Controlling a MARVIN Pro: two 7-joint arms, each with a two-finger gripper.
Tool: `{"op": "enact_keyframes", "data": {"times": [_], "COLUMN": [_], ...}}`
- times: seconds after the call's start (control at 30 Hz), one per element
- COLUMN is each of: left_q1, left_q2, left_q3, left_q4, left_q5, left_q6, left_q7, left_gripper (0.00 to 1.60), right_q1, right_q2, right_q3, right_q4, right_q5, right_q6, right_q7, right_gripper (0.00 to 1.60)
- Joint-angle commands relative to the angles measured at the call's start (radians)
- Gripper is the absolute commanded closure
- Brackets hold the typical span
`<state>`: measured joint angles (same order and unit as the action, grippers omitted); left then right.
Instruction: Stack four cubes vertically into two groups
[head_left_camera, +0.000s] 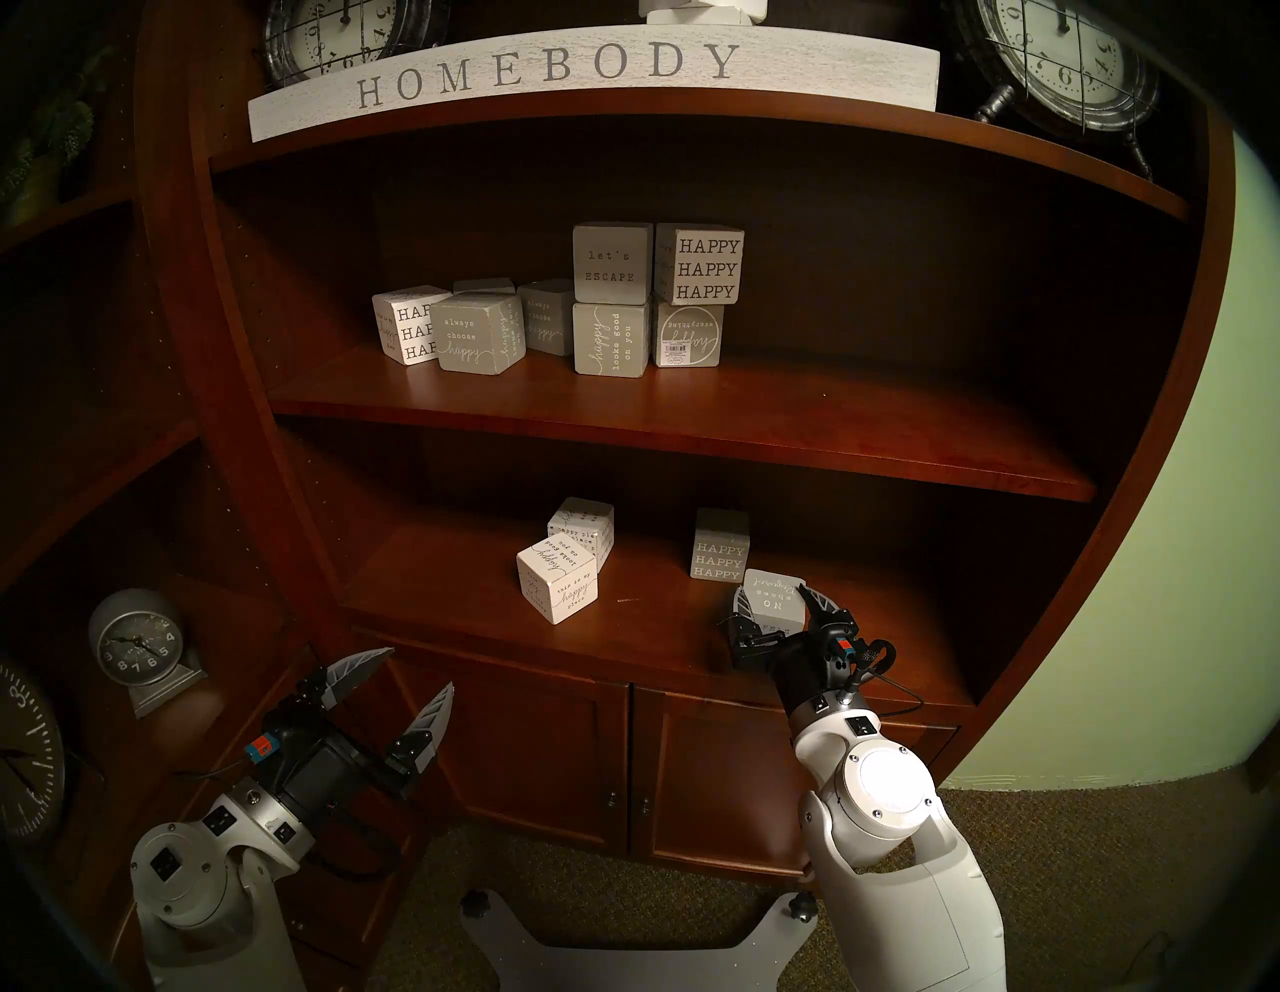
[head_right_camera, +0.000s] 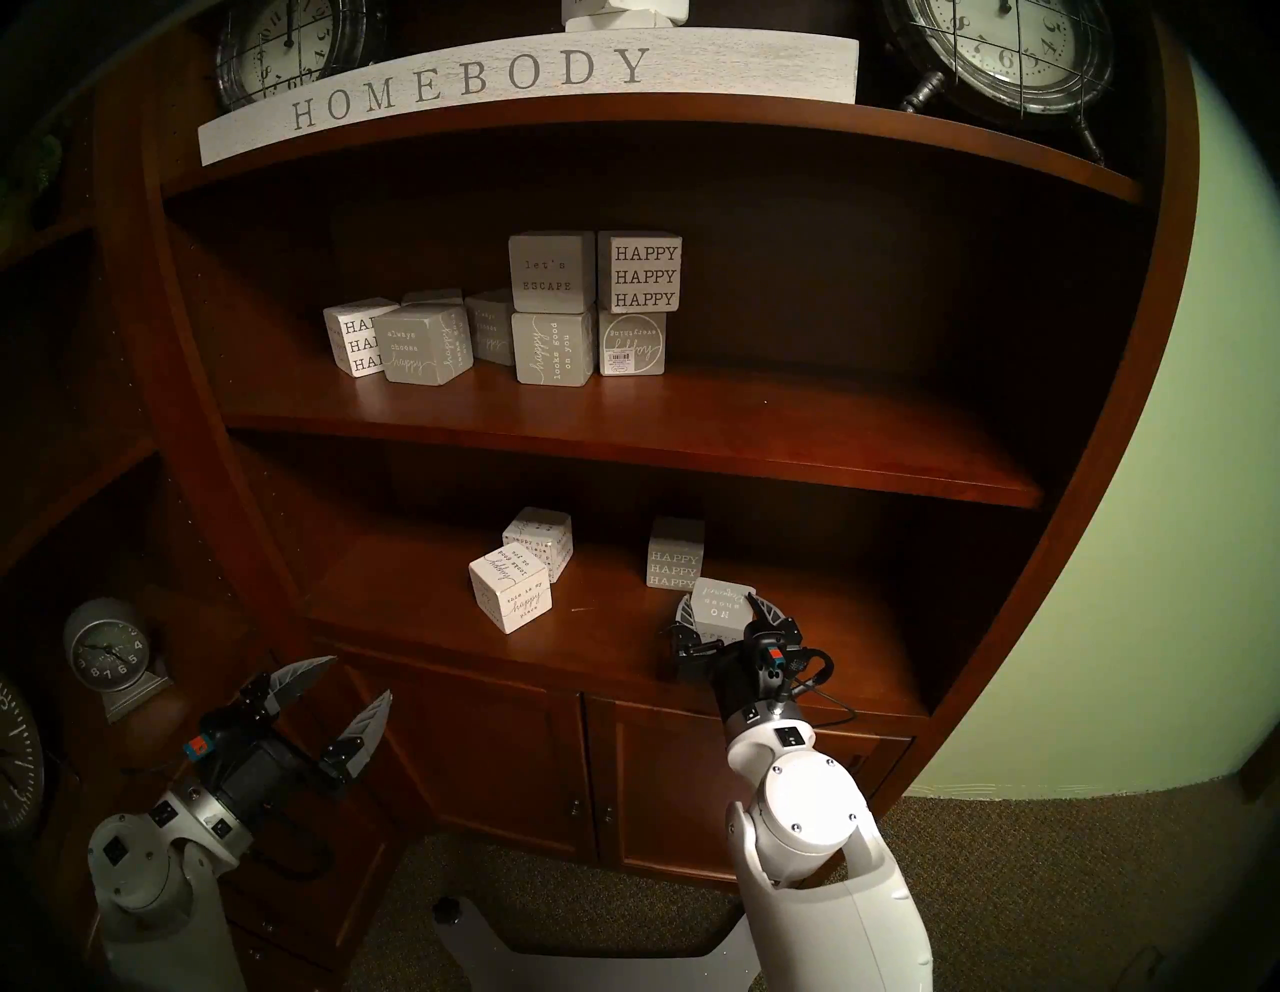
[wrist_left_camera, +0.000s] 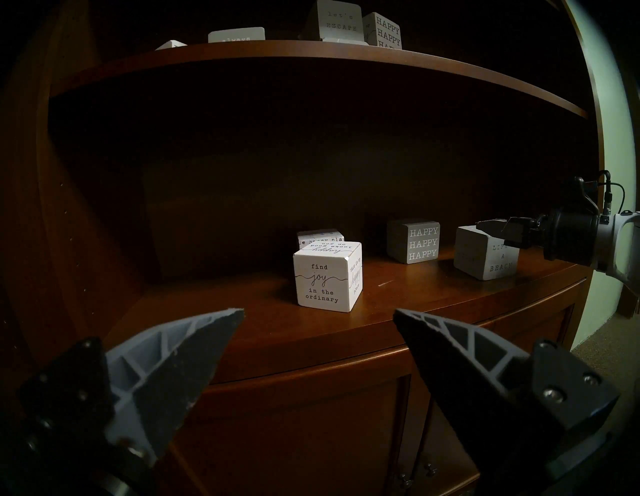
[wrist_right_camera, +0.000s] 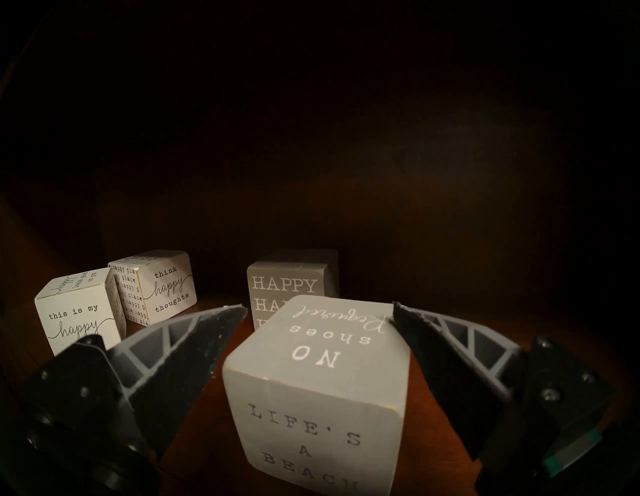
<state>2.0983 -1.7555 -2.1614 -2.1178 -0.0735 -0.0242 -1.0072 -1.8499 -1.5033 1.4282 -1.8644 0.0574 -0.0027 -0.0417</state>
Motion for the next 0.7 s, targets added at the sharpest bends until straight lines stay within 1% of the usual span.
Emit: {"op": "enact_keyframes", "data": {"times": [0.0, 0.3, 0.67], "left_q1": [0.0, -0.002, -0.004], "left_q2": [-0.001, -0.004, -0.007], "left_q3": [0.002, 0.0, -0.002], "left_q4": [-0.015, -0.015, -0.015], "left_q5": [-0.001, 0.001, 0.004], "left_q6": [0.001, 0.001, 0.002], "left_q7": [-0.002, -0.005, -0.009], "left_gripper": [0.0, 0.0, 0.0], "right_q1": [0.03, 0.032, 0.029], "right_q2": [-0.019, -0.023, -0.011], "right_q3": [-0.009, -0.014, -0.014], "right_q4": [0.012, 0.03, 0.065], "right_q5": [0.001, -0.005, -0.003], "right_q6": [0.004, 0.004, -0.001], "right_q7": [-0.009, -0.024, -0.016], "right_gripper": [0.0, 0.0, 0.0]}}
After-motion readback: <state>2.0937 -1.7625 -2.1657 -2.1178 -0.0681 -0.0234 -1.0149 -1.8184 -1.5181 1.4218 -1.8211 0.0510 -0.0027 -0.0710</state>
